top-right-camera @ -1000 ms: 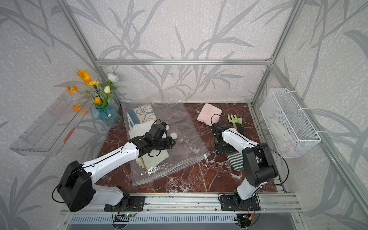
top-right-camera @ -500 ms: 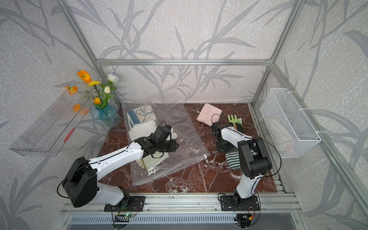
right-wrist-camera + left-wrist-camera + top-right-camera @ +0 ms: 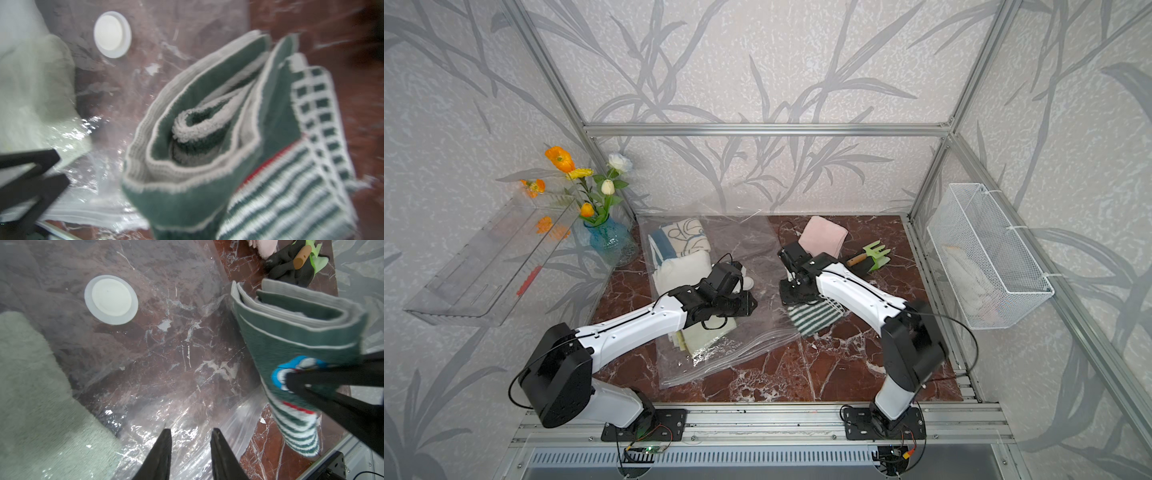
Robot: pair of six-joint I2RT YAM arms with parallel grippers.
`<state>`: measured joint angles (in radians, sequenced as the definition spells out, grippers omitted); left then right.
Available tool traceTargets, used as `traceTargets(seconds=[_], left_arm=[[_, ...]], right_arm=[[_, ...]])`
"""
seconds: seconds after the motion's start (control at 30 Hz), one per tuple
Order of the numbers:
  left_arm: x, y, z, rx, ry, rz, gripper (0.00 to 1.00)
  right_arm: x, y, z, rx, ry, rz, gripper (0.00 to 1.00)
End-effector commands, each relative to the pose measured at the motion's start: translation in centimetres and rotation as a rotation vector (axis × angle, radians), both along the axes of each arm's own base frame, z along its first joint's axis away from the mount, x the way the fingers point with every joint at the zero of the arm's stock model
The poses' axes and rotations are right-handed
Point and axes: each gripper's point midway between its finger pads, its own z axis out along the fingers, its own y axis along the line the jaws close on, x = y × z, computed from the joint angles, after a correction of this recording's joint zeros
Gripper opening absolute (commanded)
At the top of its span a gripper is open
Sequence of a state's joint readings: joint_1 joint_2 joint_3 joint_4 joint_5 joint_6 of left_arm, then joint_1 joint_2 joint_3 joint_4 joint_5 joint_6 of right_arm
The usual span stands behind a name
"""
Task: Place the folded towel into the vacuum bag
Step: Place the towel in the vacuum bag.
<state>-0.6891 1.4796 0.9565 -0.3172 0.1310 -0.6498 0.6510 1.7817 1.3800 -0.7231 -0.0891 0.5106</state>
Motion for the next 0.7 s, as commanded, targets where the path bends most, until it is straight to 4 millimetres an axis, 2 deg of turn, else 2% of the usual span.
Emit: traceTargets(seconds=[0.0, 0.07, 0.1, 0.13, 0.17, 0.23, 0.3, 0.33, 0.43, 0.5, 0.6, 0.67], left_arm=[[0.4, 0.9, -0.9, 0.015, 0.005, 0.042, 0.34], [0.4, 1.1, -1.1, 0.005, 0.011, 0.054, 0.34], [0.4, 1.0, -1.1, -0.002, 0.015, 0.053, 0.35], [0.4, 0.9, -1.1, -0.011, 0.020, 0.053, 0.36], [0.4, 0.7, -1.1, -0.022, 0.026, 0.052, 0.38], [0.4, 0.1, -1.0, -0.048, 0.035, 0.049, 0.43], [0.5, -0.4, -0.9, -0.076, 0.047, 0.048, 0.48], [0.6, -0.7, -0.7, -0.092, 0.047, 0.049, 0.49], [1.0, -1.5, 0.2, -0.127, 0.039, 0.042, 0.50], [1.4, -2.4, 0.9, -0.136, 0.027, 0.024, 0.50], [1.9, -4.0, 0.5, -0.119, 0.031, -0.012, 0.50], [2.0, -5.1, -0.1, -0.114, 0.042, -0.037, 0.50]], right_arm=[[2.3, 5.0, -2.2, 0.137, 0.042, -0.052, 0.00], [3.0, 7.5, -3.3, 0.242, 0.082, -0.050, 0.08], [3.0, 8.9, -3.2, 0.309, 0.103, -0.011, 0.13], [2.8, 10.0, -2.9, 0.367, 0.132, 0.034, 0.23], [2.2, 10.7, -2.4, 0.421, 0.164, 0.084, 0.34], [1.4, 9.9, -1.2, 0.433, 0.163, 0.146, 0.49], [1.2, 7.0, 0.3, 0.404, 0.123, 0.141, 0.58], [1.1, 4.9, 1.0, 0.402, 0.109, 0.118, 0.60], [1.2, -2.0, 2.6, 0.346, 0.053, 0.011, 0.67], [1.0, -7.1, 2.3, 0.203, 0.031, -0.075, 0.73], [1.0, -11.7, 0.8, 0.118, 0.058, -0.155, 0.87], [1.7, -12.8, 0.6, 0.137, 0.072, -0.177, 0.94]])
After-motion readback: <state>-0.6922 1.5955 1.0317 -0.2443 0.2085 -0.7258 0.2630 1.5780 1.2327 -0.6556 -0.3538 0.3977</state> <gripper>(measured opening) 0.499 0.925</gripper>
